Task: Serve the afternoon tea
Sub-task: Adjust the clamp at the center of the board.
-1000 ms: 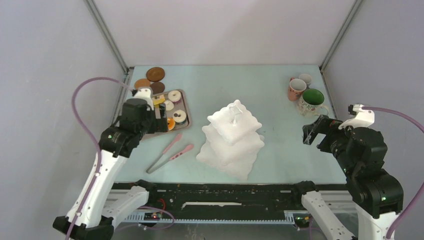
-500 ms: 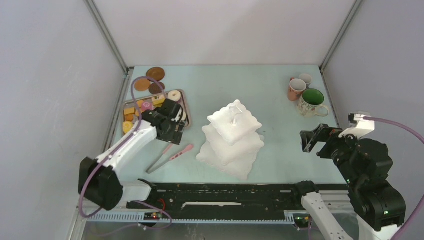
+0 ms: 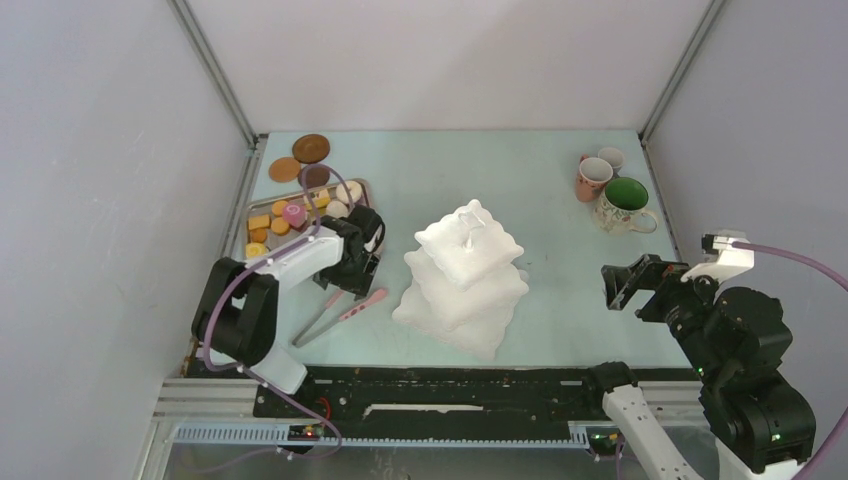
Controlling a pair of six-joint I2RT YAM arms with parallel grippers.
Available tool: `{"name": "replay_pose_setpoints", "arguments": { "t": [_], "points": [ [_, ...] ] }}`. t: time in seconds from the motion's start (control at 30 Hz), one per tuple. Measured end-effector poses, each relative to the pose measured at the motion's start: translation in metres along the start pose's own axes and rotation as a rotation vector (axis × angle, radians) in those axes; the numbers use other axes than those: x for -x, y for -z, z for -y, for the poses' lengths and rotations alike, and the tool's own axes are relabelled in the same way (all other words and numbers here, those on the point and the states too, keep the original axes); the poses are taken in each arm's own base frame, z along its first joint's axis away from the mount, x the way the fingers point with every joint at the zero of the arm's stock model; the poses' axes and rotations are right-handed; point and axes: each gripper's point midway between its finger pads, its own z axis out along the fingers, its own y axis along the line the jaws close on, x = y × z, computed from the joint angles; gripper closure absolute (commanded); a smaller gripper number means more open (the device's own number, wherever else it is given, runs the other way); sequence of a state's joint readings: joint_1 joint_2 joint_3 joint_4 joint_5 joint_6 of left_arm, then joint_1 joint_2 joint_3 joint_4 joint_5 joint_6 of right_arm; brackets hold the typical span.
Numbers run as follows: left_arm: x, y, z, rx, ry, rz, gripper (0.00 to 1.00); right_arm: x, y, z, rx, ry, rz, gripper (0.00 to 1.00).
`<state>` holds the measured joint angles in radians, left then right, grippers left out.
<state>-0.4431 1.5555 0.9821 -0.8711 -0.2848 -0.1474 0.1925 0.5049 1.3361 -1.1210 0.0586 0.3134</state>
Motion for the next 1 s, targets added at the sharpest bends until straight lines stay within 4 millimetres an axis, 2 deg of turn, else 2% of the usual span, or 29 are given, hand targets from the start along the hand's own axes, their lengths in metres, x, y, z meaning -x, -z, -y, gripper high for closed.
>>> {"name": "replay_pose_setpoints", "arguments": {
  "t": [0.13,0.27,0.43,0.6,0.7,1.0],
  "points": [
    [0.000,-0.006,0.003,-0.002,-0.003,-0.014,0.31,0.000,0.000,0.000,0.001,0.000,0.000,0.00],
    [0.000,-0.014,0.005,0.001,-0.009,-0.034,0.47,0.000,-0.001,0.000,0.002,0.000,-0.001,0.00],
    [-0.005,-0.027,0.009,0.003,-0.022,-0.082,0.59,-0.005,-0.003,0.000,0.002,0.000,-0.015,0.00],
    [0.001,-0.026,0.010,-0.001,-0.016,-0.069,0.68,-0.005,-0.003,0.000,0.005,0.000,-0.017,0.00],
    [0.010,-0.023,0.011,-0.005,-0.005,-0.046,0.79,-0.005,-0.003,0.000,0.004,0.000,-0.016,0.00],
    [0.026,-0.023,0.013,-0.009,0.006,-0.014,0.88,-0.005,-0.003,0.000,0.004,0.000,-0.017,0.00]
  ]
}}
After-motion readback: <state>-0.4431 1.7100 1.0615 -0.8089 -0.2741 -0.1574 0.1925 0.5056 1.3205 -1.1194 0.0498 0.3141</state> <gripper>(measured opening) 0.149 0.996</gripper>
